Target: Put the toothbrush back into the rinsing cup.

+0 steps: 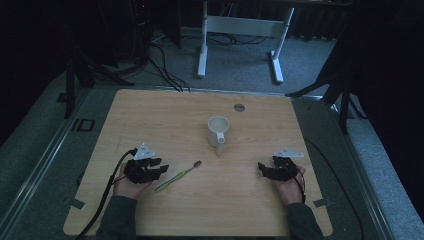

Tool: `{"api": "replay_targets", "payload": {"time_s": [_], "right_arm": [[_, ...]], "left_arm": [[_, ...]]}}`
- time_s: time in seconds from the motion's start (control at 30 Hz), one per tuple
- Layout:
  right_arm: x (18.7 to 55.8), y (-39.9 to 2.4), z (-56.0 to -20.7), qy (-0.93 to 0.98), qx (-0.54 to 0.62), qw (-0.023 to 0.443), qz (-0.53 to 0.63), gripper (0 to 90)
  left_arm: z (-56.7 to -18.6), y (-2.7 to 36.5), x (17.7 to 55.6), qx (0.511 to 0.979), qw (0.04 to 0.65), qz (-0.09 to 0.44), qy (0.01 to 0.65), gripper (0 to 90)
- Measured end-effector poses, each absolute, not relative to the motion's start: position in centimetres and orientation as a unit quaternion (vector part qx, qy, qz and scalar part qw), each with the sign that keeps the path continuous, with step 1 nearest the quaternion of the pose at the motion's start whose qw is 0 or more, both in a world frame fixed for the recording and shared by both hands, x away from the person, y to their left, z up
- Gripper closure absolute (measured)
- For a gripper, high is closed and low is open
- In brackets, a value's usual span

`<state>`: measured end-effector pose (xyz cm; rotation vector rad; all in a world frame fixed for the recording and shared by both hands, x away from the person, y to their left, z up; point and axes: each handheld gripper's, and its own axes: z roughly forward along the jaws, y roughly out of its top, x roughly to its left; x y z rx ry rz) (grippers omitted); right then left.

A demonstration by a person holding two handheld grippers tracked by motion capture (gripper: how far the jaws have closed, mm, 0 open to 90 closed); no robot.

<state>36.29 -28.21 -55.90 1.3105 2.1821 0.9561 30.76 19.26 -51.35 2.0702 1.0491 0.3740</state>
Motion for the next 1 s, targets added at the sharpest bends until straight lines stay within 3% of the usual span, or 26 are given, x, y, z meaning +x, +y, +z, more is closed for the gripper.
{"api": "replay_targets", "payload": {"time_s": [1.0], "right_arm": [[36.3, -28.2, -55.9, 0.785, 0.471, 0.209, 0.344, 29.0]], "left_arm": [[-47.7, 20.1, 30.6, 0.804, 0.39, 0.175, 0.414, 58.5]]}}
